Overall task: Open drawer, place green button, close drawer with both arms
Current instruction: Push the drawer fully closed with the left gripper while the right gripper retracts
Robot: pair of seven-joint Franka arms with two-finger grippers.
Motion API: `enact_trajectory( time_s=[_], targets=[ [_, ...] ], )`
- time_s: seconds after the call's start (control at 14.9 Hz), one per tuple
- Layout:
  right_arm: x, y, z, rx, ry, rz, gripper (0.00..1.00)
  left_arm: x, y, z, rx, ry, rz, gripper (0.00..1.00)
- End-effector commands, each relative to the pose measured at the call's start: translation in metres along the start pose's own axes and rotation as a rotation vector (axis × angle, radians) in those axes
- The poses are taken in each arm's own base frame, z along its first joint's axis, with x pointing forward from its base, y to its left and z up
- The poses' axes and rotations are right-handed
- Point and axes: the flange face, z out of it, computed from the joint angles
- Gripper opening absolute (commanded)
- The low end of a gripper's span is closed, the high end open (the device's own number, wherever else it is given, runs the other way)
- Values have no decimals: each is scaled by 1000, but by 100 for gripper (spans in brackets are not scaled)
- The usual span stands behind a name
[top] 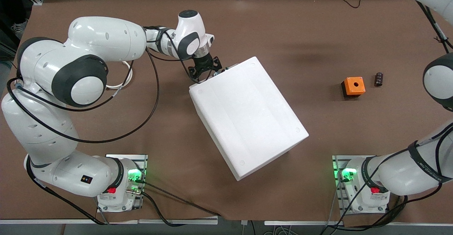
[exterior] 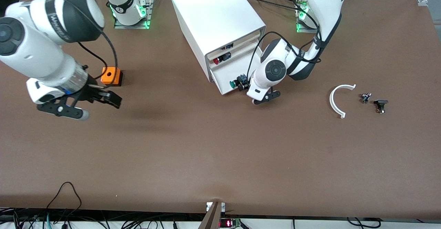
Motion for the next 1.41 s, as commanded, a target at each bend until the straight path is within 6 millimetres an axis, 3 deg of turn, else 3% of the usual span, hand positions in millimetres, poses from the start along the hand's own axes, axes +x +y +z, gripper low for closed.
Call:
enact_trajectory(
  time_s=[0.0,0.47,0.87,1.07,1.34],
  targets=[
    [-17,32,-11,-26,3,-99,100,-34,4,-5,13,-4,-5,100],
    [-40,100,-41,-28,26,-148,100,-68,12,4,71,-60,43,100],
    [-61,107,-51,-20,24,-155,100,-88,22,10,44,-128,38,100],
    [-70,104,-55,-25,-14,-237,100,-77,23,0,24,-121,29,100],
    [-71,104,-62,-24,5,-248,100,-16,5,-43,-33,-102,48,100]
  ],
)
